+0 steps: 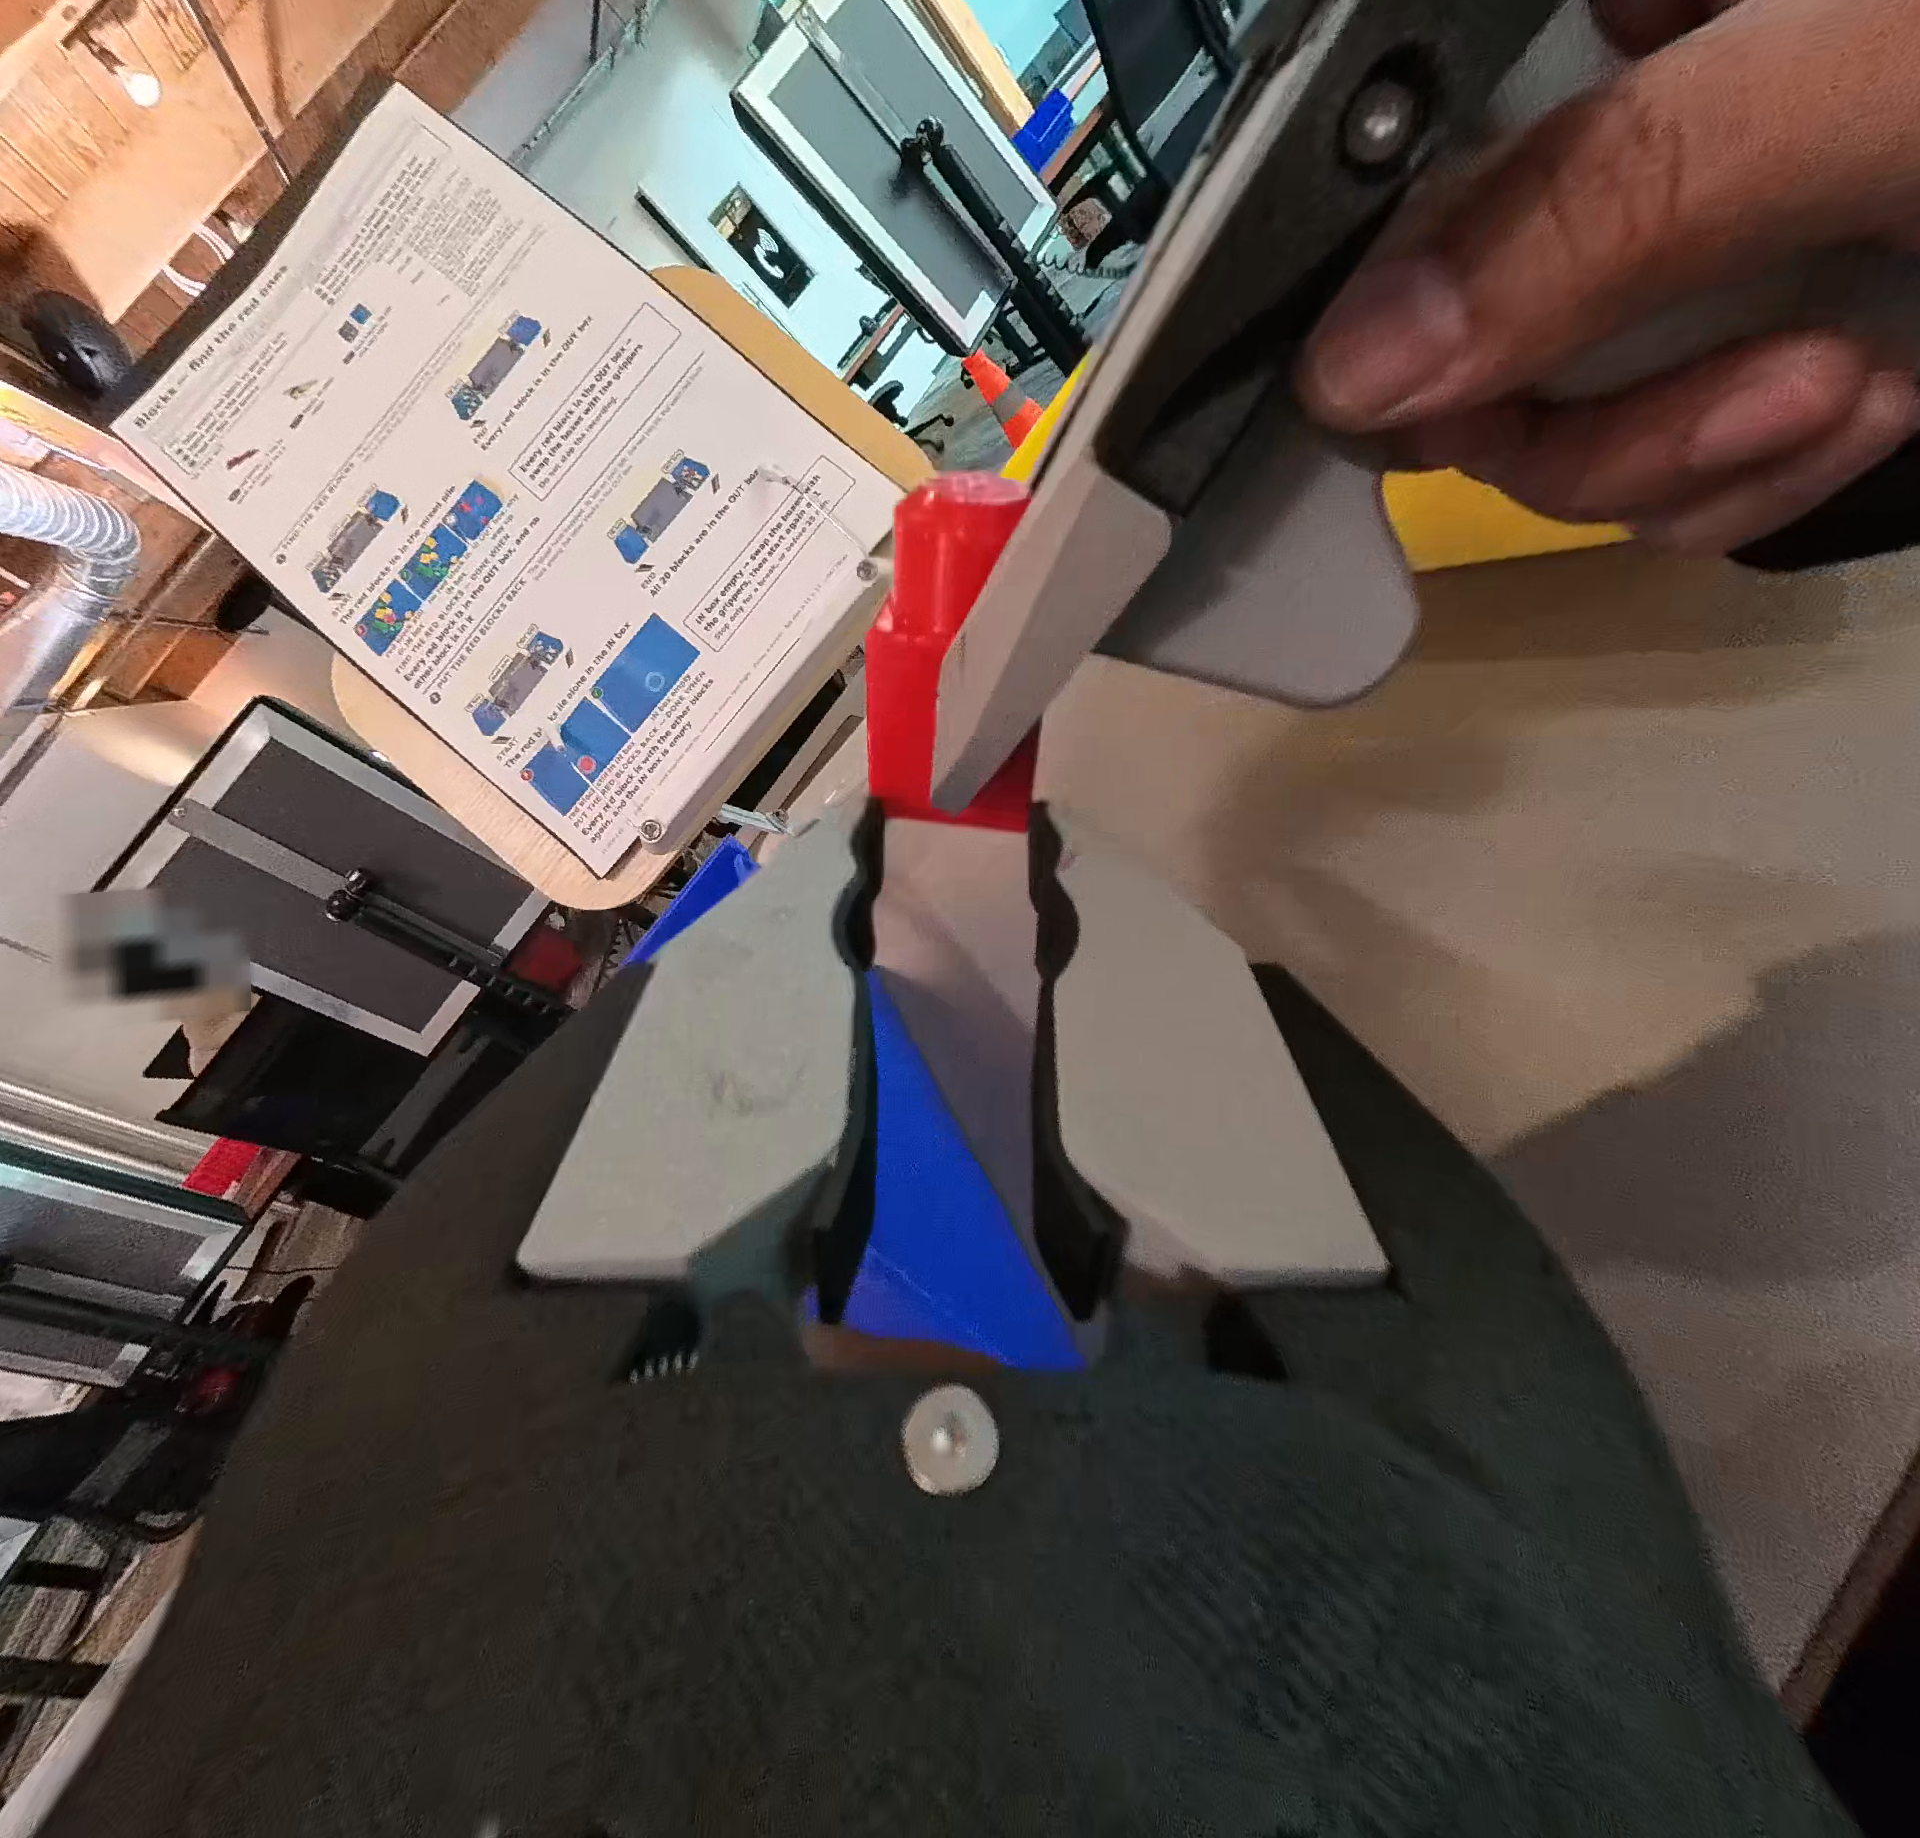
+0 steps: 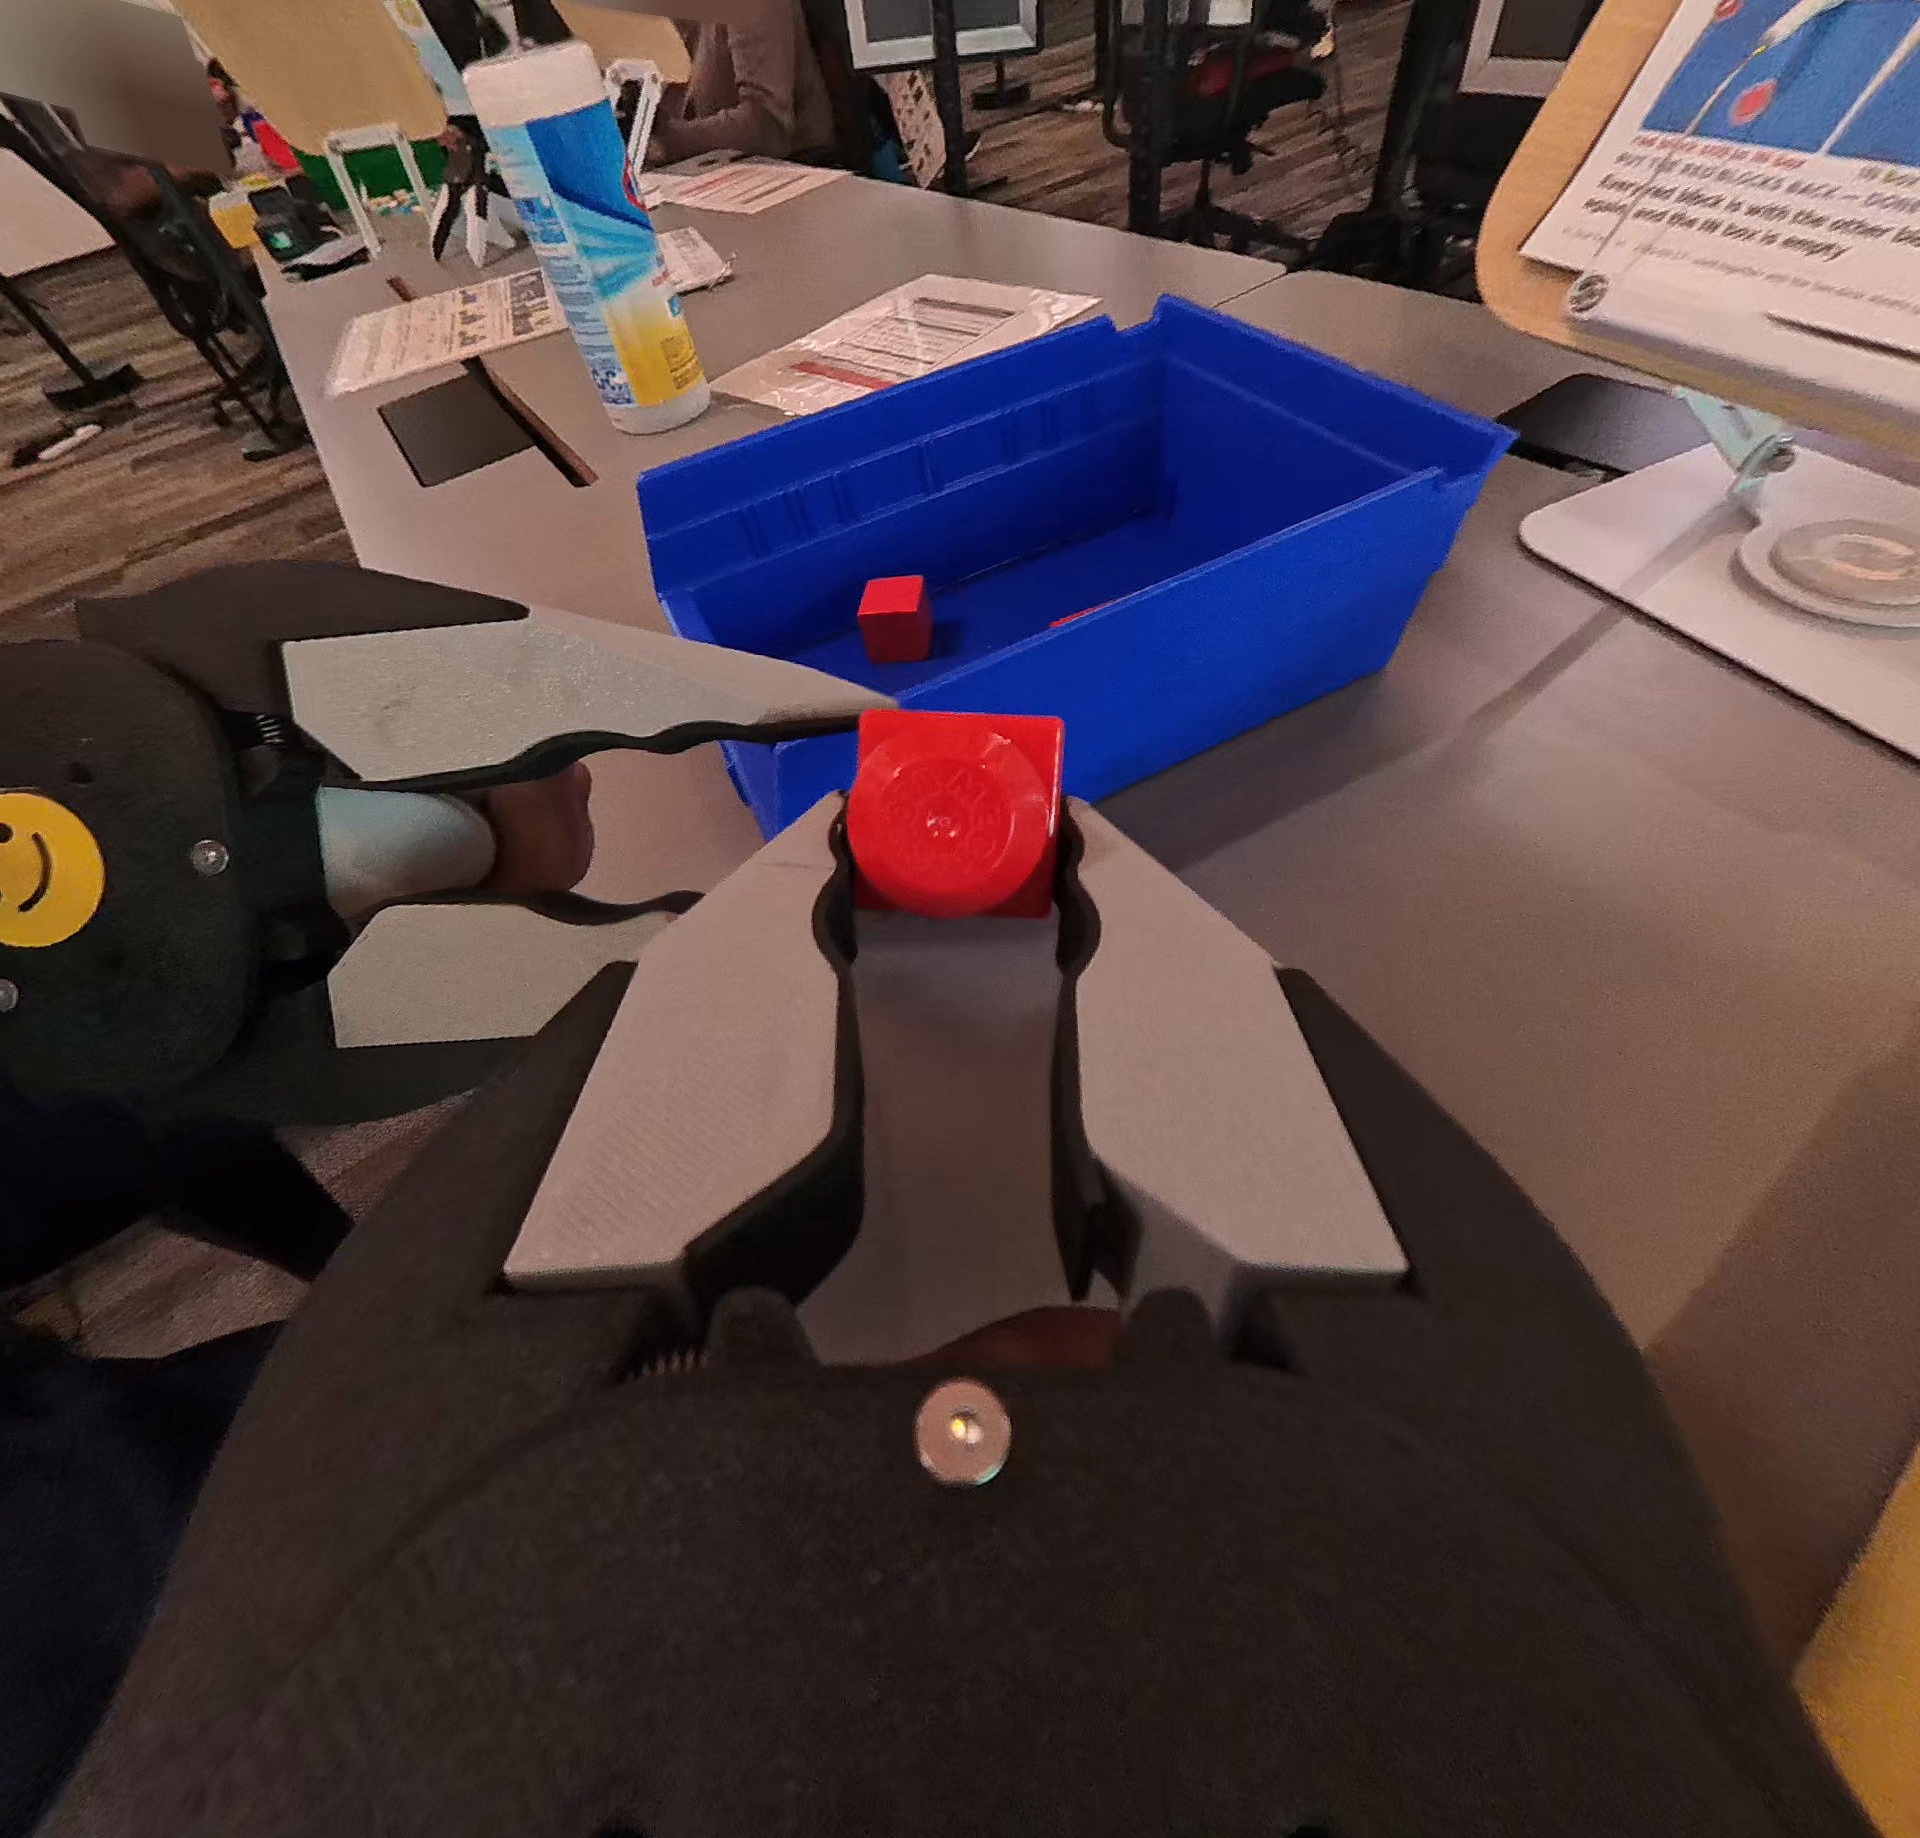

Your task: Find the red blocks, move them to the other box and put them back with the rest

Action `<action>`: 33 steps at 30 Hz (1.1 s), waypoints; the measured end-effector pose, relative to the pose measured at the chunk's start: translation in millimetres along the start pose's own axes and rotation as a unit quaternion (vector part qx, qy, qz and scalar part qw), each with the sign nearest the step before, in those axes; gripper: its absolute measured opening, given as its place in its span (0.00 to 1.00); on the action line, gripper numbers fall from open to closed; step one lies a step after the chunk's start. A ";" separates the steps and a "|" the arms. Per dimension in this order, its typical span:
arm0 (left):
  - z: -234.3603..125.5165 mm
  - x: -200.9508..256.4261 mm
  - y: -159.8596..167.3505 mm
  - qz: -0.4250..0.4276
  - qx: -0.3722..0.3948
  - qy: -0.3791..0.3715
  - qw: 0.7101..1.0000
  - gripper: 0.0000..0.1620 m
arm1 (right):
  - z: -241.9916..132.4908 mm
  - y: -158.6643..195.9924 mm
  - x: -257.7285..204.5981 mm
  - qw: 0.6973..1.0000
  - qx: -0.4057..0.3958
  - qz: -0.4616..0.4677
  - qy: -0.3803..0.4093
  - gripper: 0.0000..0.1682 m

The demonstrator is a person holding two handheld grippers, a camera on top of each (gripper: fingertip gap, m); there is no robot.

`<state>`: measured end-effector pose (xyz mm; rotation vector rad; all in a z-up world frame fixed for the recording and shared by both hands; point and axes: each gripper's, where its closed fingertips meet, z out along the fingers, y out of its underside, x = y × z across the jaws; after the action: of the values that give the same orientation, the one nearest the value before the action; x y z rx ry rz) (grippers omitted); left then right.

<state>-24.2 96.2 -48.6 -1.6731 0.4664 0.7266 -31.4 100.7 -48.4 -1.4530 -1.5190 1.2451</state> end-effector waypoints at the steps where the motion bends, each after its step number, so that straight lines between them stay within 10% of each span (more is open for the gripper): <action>1: 0.3 -1.4 0.9 -0.003 -0.002 -0.001 1.000 0.11 | -3.6 -2.6 3.5 1.000 0.005 0.000 0.005 0.20; 13: -17.2 -78.6 42.5 -0.025 -0.057 -0.070 0.996 0.09 | -105.5 -35.3 117.7 0.976 0.061 -0.018 0.210 0.20; 22: -30.4 -116.6 93.8 -0.075 -0.141 -0.068 0.985 0.12 | -154.0 49.6 240.3 0.917 -0.098 0.051 0.383 0.29; 33: -20.0 -116.5 197.6 -0.169 -0.267 -0.005 0.949 0.21 | -151.7 -7.5 182.1 0.938 -0.027 -0.042 0.342 0.28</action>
<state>-233.8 22.7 -109.1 -2.1831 -0.0431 0.6350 82.3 306.8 -19.4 -1.6083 -1.1176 0.5454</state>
